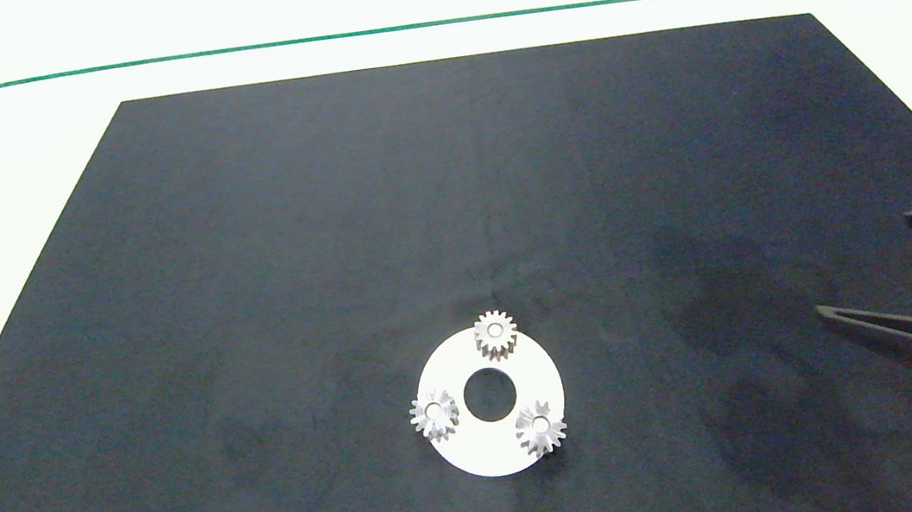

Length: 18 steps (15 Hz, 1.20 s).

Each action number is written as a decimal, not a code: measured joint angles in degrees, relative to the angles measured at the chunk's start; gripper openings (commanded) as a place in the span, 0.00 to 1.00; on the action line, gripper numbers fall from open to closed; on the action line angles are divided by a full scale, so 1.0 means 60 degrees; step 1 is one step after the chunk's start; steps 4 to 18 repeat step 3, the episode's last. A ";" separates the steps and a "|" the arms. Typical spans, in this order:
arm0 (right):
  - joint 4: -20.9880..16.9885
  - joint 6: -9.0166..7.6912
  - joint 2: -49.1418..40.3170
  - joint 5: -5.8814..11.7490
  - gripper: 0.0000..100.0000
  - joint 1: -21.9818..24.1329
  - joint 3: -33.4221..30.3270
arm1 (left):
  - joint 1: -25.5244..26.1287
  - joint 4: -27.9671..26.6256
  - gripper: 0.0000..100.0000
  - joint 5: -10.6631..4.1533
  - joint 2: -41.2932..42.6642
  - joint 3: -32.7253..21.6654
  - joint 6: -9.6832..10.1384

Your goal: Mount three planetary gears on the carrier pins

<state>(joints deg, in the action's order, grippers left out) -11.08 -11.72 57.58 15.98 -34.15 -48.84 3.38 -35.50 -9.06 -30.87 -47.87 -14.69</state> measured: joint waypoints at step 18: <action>-0.0518 0.0024 -0.2113 0.0008 1.00 0.1189 0.1107 | -0.0035 -0.0028 1.00 -0.0014 0.0482 0.0169 0.0433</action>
